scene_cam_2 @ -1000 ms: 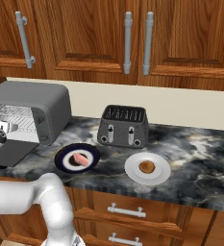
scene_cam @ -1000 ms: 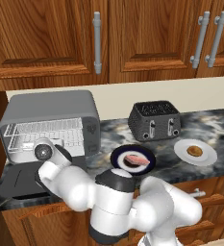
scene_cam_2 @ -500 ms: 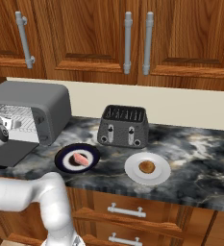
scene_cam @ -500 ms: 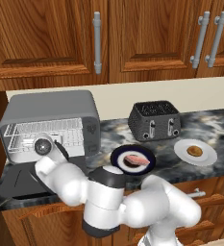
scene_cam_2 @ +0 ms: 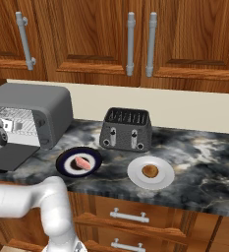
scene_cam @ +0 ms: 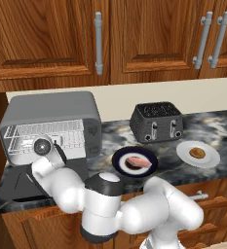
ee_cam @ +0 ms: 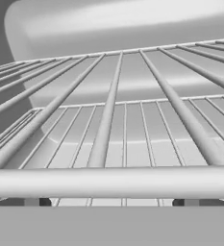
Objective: Open the toaster oven door. Place the bread on the top rack in the toaster oven and place the steak on the bottom rack.
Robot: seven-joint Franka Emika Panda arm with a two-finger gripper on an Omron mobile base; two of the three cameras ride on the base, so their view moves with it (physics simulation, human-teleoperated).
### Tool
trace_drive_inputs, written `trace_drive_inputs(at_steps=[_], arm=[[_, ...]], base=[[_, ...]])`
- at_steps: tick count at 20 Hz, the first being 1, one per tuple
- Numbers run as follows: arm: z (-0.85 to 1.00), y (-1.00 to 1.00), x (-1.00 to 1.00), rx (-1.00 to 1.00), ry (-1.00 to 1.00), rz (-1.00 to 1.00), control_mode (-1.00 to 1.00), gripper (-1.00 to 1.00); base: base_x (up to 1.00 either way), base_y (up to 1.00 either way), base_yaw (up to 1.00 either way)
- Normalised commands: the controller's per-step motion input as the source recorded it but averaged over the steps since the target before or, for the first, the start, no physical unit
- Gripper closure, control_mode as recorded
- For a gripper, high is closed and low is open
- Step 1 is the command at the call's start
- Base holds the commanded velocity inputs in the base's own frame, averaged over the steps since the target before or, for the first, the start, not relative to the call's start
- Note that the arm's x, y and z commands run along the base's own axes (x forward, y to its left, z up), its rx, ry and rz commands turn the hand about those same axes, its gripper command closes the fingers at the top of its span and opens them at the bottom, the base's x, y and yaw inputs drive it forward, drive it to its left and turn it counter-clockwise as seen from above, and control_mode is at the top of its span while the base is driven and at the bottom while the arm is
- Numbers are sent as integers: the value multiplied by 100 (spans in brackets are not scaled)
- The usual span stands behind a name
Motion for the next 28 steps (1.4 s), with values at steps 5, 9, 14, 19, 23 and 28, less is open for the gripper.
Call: trace_drive_inputs(at_steps=[5, 9, 14, 19, 23, 28], arm=[[-53, 10, 0, 0, 0, 0, -100, -100], [-69, 8, 0, 0, 1, 0, -100, -100], [-90, 14, 0, 1, 8, 0, -100, -100], [-100, 14, -4, 0, 12, 0, -100, -100], [-100, 18, -19, 0, 11, 0, -100, -100], [-100, 17, -56, 0, 11, 0, -100, -100]], base=[[0, 0, 0], [0, 0, 0], [0, 0, 0], [0, 0, 0], [0, 0, 0], [0, 0, 0]])
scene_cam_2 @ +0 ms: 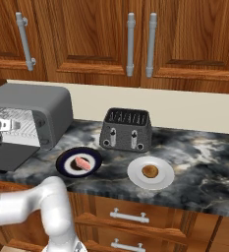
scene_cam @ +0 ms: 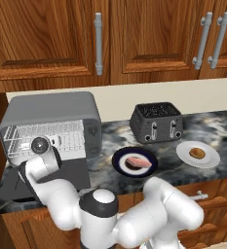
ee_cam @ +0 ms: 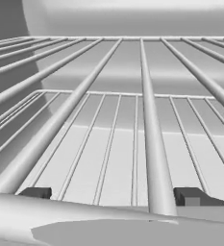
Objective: Open the toaster oven door. Place the bread on the top rack in the toaster oven and place the steak on the bottom rack.
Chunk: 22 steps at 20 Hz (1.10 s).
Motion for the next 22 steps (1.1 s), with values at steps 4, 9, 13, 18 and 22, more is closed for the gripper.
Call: trace_drive_inputs(at_steps=[4, 9, 13, 18, 22], arm=[[-100, 26, -76, 1, 15, 0, -100, -100], [-100, 27, -81, 2, 17, 0, -100, -100], [-100, 27, -91, 2, 18, 0, -100, -100], [-100, 22, -96, 5, 22, 0, -100, -100], [-100, 17, -100, 5, 22, 0, -100, -100]], base=[[0, 0, 0], [0, 0, 0], [0, 0, 0], [0, 0, 0], [0, 0, 0]])
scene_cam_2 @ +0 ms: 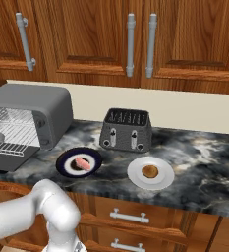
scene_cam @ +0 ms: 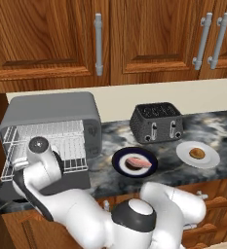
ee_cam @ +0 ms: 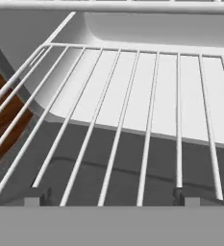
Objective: Open the toaster oven door. Place the bread on the top rack in the toaster oven and place the steak on the bottom rack.
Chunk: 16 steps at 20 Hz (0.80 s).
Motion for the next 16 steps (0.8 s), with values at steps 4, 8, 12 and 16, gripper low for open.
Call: trace_drive_inputs(at_steps=[4, 8, 12, 16], arm=[[-100, 14, -100, 5, 21, 0, -100, -100], [-100, 5, -100, 5, 23, 0, -100, -100], [-59, -2, -62, 6, 14, 0, -100, -100], [76, -27, -21, 7, 5, -1, -100, -100]], base=[[0, 0, 0], [0, 0, 0], [0, 0, 0], [0, 0, 0]])
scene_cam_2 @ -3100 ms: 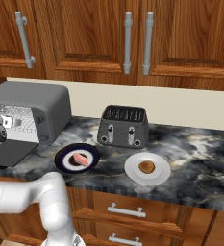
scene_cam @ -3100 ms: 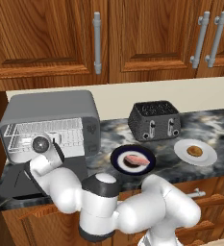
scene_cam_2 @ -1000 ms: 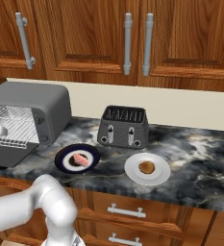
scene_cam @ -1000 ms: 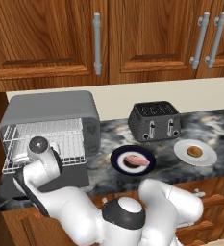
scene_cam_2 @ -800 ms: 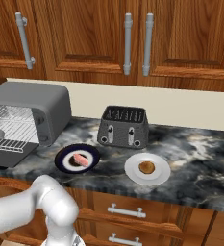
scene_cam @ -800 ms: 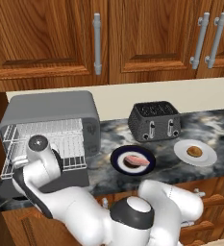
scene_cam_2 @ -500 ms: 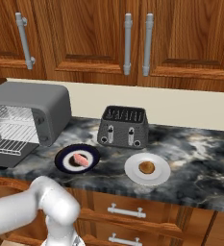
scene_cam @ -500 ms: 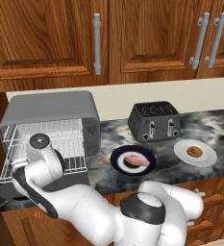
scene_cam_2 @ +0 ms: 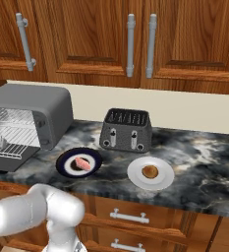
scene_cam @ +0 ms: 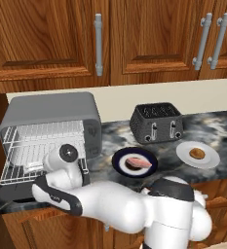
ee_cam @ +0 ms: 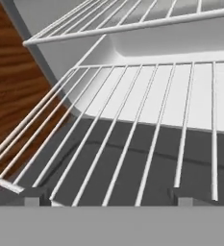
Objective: Open the toaster oven door. Place the bread on the top rack in the toaster oven and place the steak on the bottom rack.
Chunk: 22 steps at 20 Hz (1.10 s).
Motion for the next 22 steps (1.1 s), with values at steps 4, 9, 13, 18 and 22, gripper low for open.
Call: trace_drive_inputs(at_steps=[4, 9, 13, 18, 22], arm=[[98, -32, -57, 8, 22, -8, -100, -100], [100, -20, -64, 4, 25, -8, -100, -100], [94, -7, -65, 0, 26, -9, -100, -100], [57, -24, -74, -1, 31, -9, -100, -100], [4, -86, -87, -10, 11, -3, -100, -100]], base=[[0, 0, 0], [0, 0, 0], [0, 0, 0], [0, 0, 0], [0, 0, 0]])
